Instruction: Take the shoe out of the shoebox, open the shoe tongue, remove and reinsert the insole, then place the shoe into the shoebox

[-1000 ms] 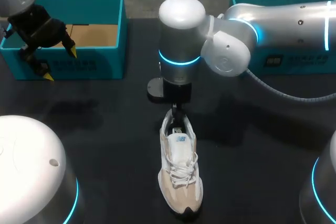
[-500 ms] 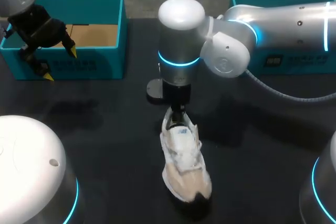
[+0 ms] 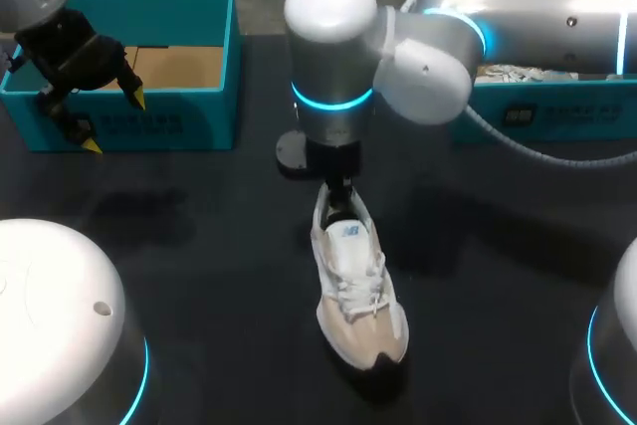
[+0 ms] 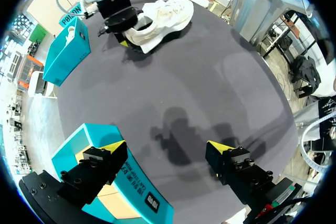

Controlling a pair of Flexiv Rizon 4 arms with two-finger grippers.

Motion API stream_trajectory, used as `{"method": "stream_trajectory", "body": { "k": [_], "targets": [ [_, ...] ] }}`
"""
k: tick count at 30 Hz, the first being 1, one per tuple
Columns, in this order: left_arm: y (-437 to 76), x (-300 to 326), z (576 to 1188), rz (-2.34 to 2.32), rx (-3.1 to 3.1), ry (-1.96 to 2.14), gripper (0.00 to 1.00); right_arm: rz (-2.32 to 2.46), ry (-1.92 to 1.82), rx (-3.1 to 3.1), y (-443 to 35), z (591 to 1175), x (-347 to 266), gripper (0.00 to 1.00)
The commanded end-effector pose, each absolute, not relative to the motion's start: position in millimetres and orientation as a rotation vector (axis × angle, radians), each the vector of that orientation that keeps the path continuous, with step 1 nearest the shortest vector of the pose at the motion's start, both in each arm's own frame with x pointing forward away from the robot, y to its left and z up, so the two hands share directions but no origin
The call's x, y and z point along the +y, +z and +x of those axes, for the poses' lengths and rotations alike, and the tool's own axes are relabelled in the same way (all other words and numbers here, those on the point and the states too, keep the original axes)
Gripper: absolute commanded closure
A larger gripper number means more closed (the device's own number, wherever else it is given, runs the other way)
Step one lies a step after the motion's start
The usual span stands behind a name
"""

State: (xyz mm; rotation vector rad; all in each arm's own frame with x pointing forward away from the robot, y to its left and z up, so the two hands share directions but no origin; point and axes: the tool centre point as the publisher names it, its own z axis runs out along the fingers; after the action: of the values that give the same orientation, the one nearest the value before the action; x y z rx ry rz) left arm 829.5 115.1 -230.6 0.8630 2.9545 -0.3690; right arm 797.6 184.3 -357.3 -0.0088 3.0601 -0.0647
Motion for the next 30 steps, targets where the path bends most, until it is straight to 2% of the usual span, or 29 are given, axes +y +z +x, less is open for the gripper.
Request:
{"method": "stream_trajectory", "body": {
  "k": [1, 19, 24, 30],
  "targets": [
    [-230.3, 115.0, 829.3, 0.864, 2.957, -0.364, 0.00, 0.053, -0.097, 3.092, -326.2, 804.5, 179.6, 1.00],
    [-230.3, 115.0, 829.3, 0.864, 2.957, -0.364, 0.00, 0.053, -0.097, 3.092, -326.2, 804.5, 179.6, 1.00],
    [-230.3, 115.0, 829.3, 0.864, 2.957, -0.364, 0.00, 0.075, -0.258, 3.034, -285.0, 818.3, 151.3, 1.00],
    [-230.3, 115.0, 829.3, 0.864, 2.957, -0.364, 0.00, 0.010, -0.220, 2.996, -247.3, 839.6, 123.4, 1.00]
  ]
}}
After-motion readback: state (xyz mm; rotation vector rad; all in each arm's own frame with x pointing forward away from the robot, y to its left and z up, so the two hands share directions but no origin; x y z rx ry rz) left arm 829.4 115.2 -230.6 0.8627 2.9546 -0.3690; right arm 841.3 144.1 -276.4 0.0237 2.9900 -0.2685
